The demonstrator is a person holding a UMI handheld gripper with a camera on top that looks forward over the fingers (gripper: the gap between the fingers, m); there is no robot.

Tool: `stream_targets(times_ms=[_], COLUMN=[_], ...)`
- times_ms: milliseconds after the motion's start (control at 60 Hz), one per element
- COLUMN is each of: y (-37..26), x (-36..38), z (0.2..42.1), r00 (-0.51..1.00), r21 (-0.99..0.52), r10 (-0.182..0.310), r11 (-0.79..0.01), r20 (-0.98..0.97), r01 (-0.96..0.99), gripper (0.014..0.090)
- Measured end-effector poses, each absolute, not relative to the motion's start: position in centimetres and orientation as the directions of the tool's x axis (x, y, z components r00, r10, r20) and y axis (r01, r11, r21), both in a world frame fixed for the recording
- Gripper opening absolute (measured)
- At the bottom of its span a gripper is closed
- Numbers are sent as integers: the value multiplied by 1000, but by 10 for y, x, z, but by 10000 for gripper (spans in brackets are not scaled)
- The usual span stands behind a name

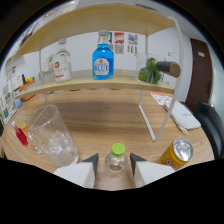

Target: Make me a cup of Vodka Sunrise.

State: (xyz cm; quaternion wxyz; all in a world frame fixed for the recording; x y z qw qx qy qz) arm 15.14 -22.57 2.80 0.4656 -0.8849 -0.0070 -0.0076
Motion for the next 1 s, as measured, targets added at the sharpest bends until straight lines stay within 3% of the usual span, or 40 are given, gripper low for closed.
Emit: stream_targets(times_ms=[33,50,100,150,283,467,1000], y=[-229,-231,-239,-249,-279,-316,-332], x=[151,151,150,150,140,112,44], z=[34,38,49,61,95,128,150], r00=[1000,1000,999,998,995,991,995], r21=[-826,-827,-828,-828,-823,-809,-820], r10=[-4,-10,-28,-52,-96,-118,-96], r11=[-564,-562,-561,-560,-568,-588,-572], r20=[22,23,27,26,36,66,35], r01=[16,13,7,-8,-25,-16,-26], gripper=[684,680,800,838,850,849,863])
